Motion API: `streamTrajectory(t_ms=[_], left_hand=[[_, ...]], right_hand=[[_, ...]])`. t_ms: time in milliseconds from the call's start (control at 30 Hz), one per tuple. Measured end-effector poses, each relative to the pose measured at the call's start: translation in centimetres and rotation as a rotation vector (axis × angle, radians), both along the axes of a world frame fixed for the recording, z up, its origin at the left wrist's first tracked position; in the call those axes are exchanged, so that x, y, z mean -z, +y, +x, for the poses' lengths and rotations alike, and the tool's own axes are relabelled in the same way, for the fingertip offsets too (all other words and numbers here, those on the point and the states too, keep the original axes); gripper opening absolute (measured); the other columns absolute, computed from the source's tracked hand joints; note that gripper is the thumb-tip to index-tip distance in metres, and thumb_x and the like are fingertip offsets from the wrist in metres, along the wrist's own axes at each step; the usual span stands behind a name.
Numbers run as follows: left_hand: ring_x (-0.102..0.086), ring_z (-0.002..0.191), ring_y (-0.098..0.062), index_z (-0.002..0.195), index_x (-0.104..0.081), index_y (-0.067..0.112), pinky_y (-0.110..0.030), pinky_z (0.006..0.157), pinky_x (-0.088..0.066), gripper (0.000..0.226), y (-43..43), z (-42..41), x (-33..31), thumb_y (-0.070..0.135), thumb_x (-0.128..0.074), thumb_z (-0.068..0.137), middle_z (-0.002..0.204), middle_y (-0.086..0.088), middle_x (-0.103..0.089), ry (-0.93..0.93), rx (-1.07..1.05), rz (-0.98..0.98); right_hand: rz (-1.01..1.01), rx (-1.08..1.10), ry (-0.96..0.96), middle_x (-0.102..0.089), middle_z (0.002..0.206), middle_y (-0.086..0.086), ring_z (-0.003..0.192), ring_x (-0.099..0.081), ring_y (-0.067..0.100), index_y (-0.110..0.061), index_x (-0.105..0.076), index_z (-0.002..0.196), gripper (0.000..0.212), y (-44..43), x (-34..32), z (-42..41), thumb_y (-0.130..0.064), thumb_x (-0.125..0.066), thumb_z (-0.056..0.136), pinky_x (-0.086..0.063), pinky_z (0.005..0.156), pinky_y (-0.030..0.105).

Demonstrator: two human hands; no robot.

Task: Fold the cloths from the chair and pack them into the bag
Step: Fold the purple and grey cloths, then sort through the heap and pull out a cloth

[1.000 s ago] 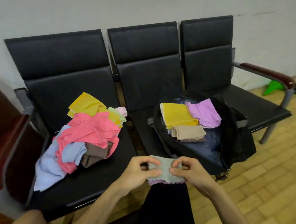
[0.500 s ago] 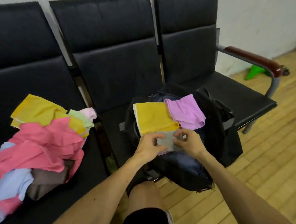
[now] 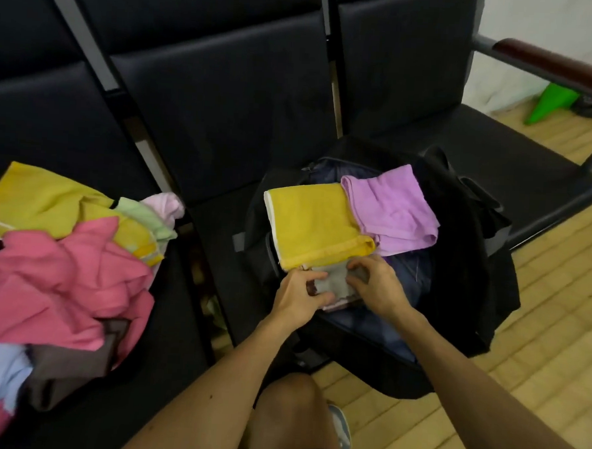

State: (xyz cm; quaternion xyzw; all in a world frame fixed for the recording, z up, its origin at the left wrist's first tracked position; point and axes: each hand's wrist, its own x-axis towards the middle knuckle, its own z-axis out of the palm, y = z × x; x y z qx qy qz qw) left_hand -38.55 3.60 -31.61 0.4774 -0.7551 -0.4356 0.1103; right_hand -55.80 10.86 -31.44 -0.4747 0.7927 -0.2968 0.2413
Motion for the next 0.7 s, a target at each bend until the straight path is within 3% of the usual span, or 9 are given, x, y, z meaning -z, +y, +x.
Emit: streamTrajectory(t_ms=[167, 300, 367, 467, 533, 700], left_hand=[[-0.06, 0.11, -0.018, 0.128, -0.066, 0.026, -0.024, 0.085, -0.045, 0.055, -0.5, 0.3, -0.7, 0.039, -0.083, 0.078, 0.122, -0.003, -0.061, -0.03, 0.047, 0.024], [-0.051, 0.122, -0.02, 0.136, -0.059, 0.029, -0.031, 0.098, -0.044, 0.052, -0.1, 1.7, -3.6, 0.04, -0.074, 0.087, 0.13, -0.001, -0.049, -0.164, 0.23, -0.11], [-0.056, 0.108, -0.018, 0.133, -0.061, 0.028, -0.034, 0.093, -0.047, 0.044, 0.3, 3.9, -5.6, 0.037, -0.069, 0.091, 0.123, 0.004, -0.047, -0.148, 0.251, -0.226], [-0.057, 0.086, -0.011, 0.12, -0.068, 0.028, -0.029, 0.079, -0.048, 0.027, 0.7, 9.2, -8.1, 0.032, -0.067, 0.093, 0.105, 0.01, -0.053, -0.074, 0.165, -0.321], [-0.057, 0.08, -0.005, 0.107, -0.073, 0.028, -0.026, 0.076, -0.047, 0.017, 1.0, 13.8, -8.6, 0.033, -0.069, 0.091, 0.091, 0.014, -0.058, -0.104, 0.109, -0.335], [-0.061, 0.07, -0.003, 0.085, -0.075, 0.03, -0.034, 0.072, -0.054, 0.003, 2.2, 26.0, -7.8, 0.033, -0.075, 0.084, 0.073, 0.014, -0.066, -0.159, -0.139, -0.253]], right_hand=[[0.02, -0.006, 0.044, -0.05, 0.116, 0.003, 0.109, -0.056, 0.024, -0.015, -0.069, 0.114, 0.023, 0.3, -0.3, 0.7, -0.018, -0.068, 0.092, -0.042, 0.092, 0.028], [-0.014, 0.002, 0.126, -0.05, 0.118, 0.011, 0.113, -0.052, 0.032, -0.013, -0.069, 0.118, 0.029, 1.9, -1.9, 0.9, -0.017, -0.07, 0.089, -0.042, 0.098, 0.034], [-0.076, 0.069, 0.224, -0.053, 0.114, 0.017, 0.109, -0.052, 0.039, -0.007, -0.067, 0.113, 0.028, 2.5, -3.3, 1.5, -0.012, -0.071, 0.085, -0.041, 0.094, 0.039], [-0.285, 0.089, 0.284, -0.058, 0.099, 0.015, 0.094, -0.055, 0.034, -0.004, -0.064, 0.095, 0.012, 2.8, -6.4, 5.0, -0.01, -0.066, 0.085, -0.038, 0.08, 0.037], [-0.361, 0.004, 0.241, -0.061, 0.091, 0.01, 0.086, -0.056, 0.028, -0.007, -0.062, 0.089, 0.007, 2.2, -8.0, 9.1, -0.012, -0.063, 0.085, -0.036, 0.073, 0.032], [-0.283, -0.288, 0.022, -0.062, 0.09, -0.003, 0.083, -0.058, 0.011, -0.014, -0.063, 0.099, 0.013, -0.2, -8.0, 22.0, -0.012, -0.069, 0.088, -0.048, 0.078, 0.028]])
